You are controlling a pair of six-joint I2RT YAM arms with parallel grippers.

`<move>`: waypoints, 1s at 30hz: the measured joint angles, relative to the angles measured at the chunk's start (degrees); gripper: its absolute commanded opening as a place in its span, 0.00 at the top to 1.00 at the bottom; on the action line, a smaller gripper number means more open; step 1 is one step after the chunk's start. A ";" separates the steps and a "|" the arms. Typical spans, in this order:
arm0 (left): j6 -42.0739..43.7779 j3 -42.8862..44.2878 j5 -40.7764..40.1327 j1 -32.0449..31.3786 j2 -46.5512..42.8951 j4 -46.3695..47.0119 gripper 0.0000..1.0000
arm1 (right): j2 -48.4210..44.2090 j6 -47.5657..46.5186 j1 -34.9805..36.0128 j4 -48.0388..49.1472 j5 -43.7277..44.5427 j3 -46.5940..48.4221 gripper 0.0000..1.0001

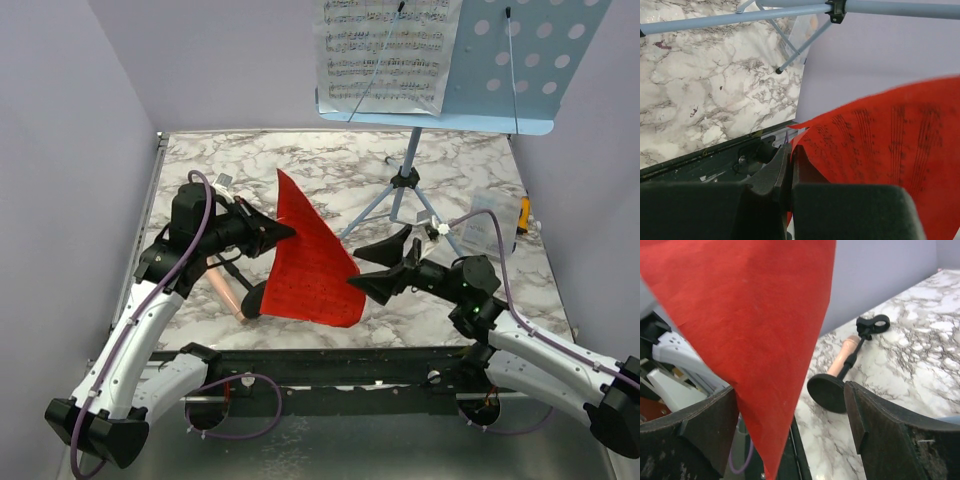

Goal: Set up the instrument practice props

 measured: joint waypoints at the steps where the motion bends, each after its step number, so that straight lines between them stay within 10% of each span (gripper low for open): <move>1: -0.28 -0.33 -0.02 0.00 -0.02 0.15 1.00 | -0.04 0.90 0.00 1.33 0.39 -0.22 0.14; 10: -2.05 -1.81 -0.26 0.00 -1.38 2.51 1.00 | -0.07 5.31 0.00 4.98 2.75 -0.33 0.15; 14: -2.93 -3.32 -0.37 0.00 -2.82 4.57 1.00 | -0.07 7.04 0.00 5.31 4.37 -0.33 0.53; 23: -3.26 -8.26 0.46 0.00 -4.90 10.64 1.00 | -0.37 10.91 0.00 5.51 14.60 -0.83 0.88; 27: -1.33 -9.94 2.34 0.00 -5.57 13.73 0.39 | -0.35 10.47 0.00 4.42 16.68 0.00 0.99; 30: 1.57 -10.12 2.93 0.00 -6.54 15.37 0.19 | -0.39 9.79 0.00 2.36 16.76 1.84 0.99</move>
